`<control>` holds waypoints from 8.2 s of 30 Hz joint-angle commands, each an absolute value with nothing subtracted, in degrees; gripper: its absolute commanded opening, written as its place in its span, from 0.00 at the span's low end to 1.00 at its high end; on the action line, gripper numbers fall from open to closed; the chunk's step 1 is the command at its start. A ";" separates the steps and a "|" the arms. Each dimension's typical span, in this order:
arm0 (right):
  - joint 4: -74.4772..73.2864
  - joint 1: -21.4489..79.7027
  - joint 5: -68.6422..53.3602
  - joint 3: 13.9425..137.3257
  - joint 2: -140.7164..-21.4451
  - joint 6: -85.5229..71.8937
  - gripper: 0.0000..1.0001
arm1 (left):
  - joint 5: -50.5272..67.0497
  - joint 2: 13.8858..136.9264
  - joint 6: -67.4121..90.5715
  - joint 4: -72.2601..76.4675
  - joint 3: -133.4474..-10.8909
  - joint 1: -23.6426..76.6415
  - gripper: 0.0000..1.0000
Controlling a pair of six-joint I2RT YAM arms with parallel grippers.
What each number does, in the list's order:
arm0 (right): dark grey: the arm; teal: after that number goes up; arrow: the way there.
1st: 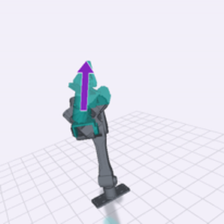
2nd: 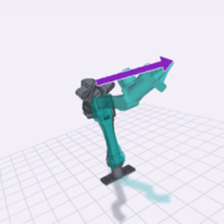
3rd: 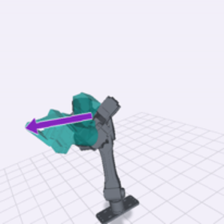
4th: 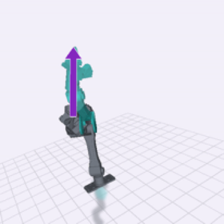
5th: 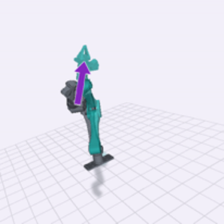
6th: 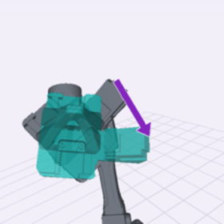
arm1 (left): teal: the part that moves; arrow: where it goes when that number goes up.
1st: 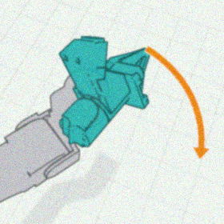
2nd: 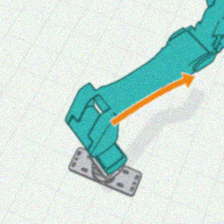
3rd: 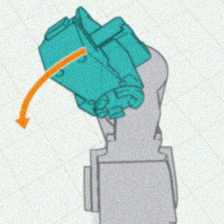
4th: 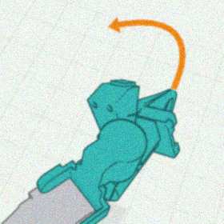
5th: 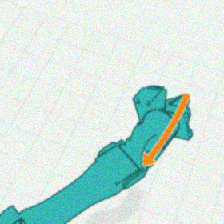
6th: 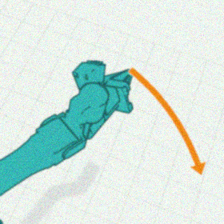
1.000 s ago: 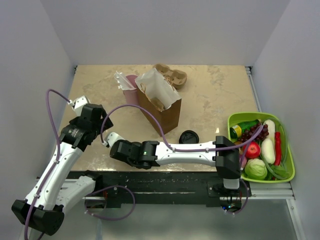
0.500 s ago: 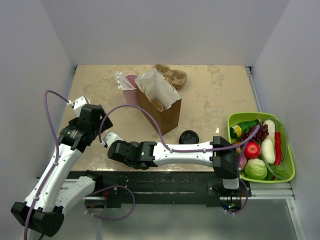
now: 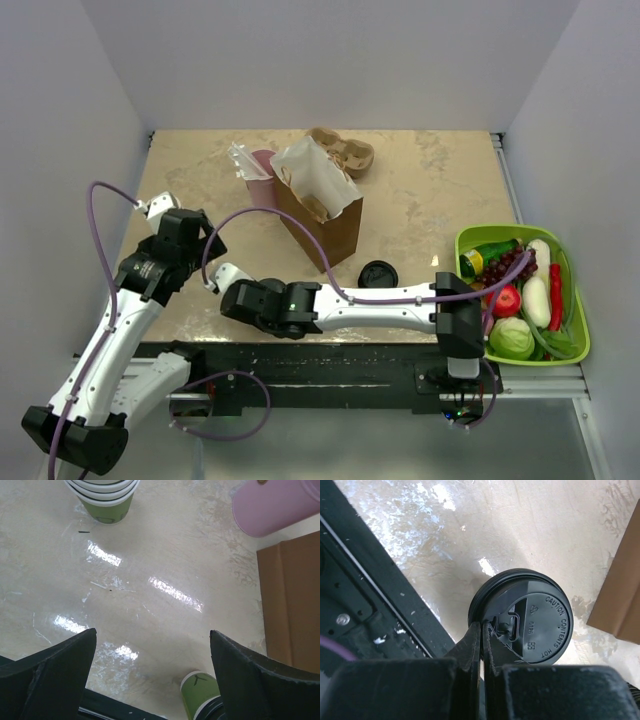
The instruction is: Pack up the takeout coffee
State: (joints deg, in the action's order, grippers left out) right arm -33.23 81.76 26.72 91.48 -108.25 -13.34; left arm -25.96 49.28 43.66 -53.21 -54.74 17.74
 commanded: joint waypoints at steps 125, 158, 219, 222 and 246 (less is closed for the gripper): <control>-67.76 54.58 -3.51 104.33 -88.16 4.92 0.00 | -29.27 65.91 43.27 -33.06 -76.37 43.69 1.00; -64.16 54.58 0.70 97.56 -81.39 3.87 0.00 | -2.38 74.32 13.22 -35.57 -100.69 29.62 1.00; -64.95 54.05 -0.17 97.30 -86.57 7.20 0.00 | -12.04 80.69 18.00 -32.26 -79.55 35.51 0.08; -64.60 54.05 -1.14 96.42 -86.66 8.26 0.00 | -11.95 77.44 21.25 -32.61 -76.74 35.42 0.09; -61.70 54.05 -1.67 90.97 -85.60 8.70 0.00 | -13.36 71.19 24.61 -33.05 -77.96 35.33 0.66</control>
State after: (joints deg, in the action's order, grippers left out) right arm -63.44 54.26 -1.26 91.37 -87.00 8.49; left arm -11.51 73.95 23.51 -33.91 -75.11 35.38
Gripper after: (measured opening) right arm 0.010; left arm 0.581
